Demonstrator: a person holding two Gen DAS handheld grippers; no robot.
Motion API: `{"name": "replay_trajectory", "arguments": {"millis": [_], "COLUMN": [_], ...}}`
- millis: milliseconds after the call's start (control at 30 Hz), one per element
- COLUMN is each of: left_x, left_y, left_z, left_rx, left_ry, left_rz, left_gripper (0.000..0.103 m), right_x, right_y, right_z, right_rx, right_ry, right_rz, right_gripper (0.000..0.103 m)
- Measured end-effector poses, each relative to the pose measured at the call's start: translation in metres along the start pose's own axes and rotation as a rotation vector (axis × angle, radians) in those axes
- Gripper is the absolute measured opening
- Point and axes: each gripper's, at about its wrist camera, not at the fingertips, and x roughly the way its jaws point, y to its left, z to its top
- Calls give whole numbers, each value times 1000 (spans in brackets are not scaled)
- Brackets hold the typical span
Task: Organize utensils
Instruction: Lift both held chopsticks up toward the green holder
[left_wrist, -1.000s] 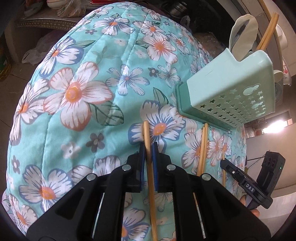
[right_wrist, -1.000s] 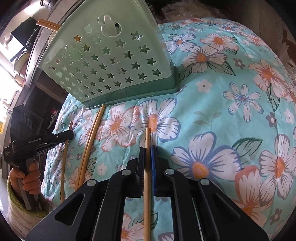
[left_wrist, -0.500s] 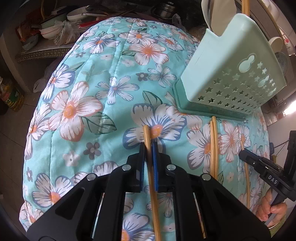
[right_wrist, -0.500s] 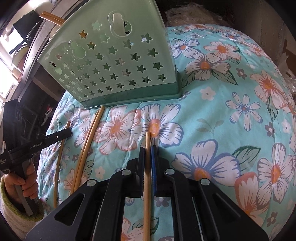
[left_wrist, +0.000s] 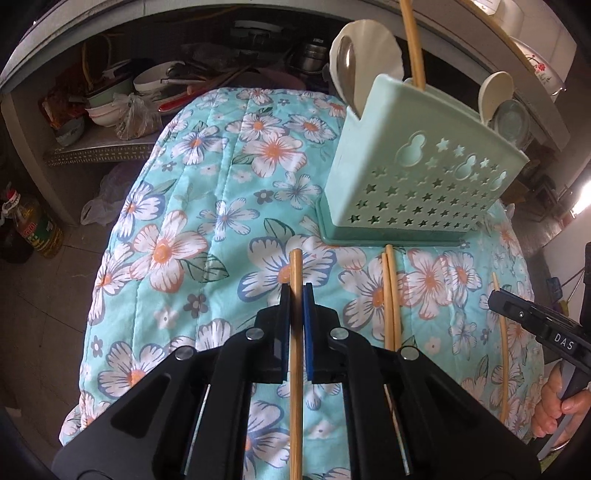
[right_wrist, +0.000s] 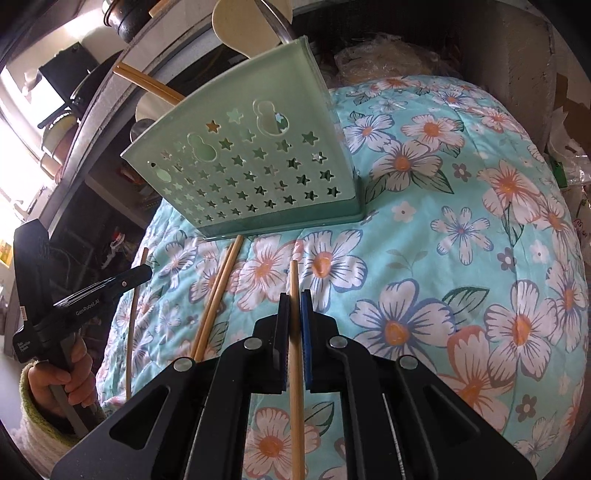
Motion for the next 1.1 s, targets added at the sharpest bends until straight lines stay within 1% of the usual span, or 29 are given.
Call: {"name": "replay_trajectory", "arguments": {"millis": [267, 767, 1100], "left_x": [-40, -101, -123], "left_y": [-12, -41, -54], "left_z": [9, 13, 15], "left_rx": [36, 168, 221], "left_ry": [-96, -279, -361], "left_rz": [-9, 87, 131], "left_gripper": [5, 5, 5], "right_x": [-37, -100, -129], "right_y": [7, 26, 41], "right_z": [2, 6, 12], "right_rx": [-4, -42, -77], "right_ry": [-65, -199, -270], "right_rz": [41, 90, 106], "right_gripper": [6, 6, 6]}}
